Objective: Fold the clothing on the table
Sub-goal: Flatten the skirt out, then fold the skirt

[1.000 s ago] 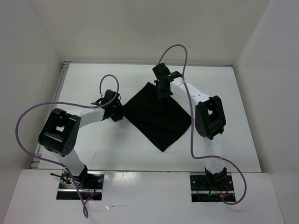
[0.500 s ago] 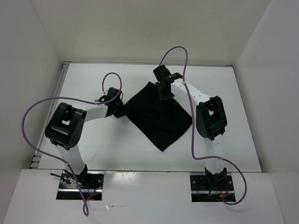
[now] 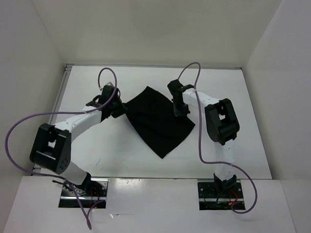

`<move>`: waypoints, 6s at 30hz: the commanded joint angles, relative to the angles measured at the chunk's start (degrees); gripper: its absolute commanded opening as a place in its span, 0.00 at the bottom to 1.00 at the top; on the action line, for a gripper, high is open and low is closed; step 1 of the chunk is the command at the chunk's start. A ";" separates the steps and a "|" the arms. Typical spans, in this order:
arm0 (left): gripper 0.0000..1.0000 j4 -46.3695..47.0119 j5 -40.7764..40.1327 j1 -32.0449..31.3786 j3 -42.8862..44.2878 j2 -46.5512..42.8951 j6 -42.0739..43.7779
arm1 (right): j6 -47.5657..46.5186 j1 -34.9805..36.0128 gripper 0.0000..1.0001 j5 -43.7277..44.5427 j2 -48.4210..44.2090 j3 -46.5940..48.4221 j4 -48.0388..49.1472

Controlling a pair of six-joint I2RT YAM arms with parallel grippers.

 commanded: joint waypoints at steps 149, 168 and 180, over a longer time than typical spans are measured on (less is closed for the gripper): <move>0.00 8.40 33.47 14.53 23.28 28.27 18.89 | -7.15 -11.27 0.00 -48.30 7.50 24.11 14.94; 0.00 5.31 45.95 18.22 36.87 11.13 17.22 | -7.44 -11.27 0.00 -23.84 -4.37 47.90 -1.10; 0.00 -6.52 51.41 18.22 12.14 -10.57 24.69 | -1.65 -7.49 0.00 -31.92 -29.23 -3.95 -3.81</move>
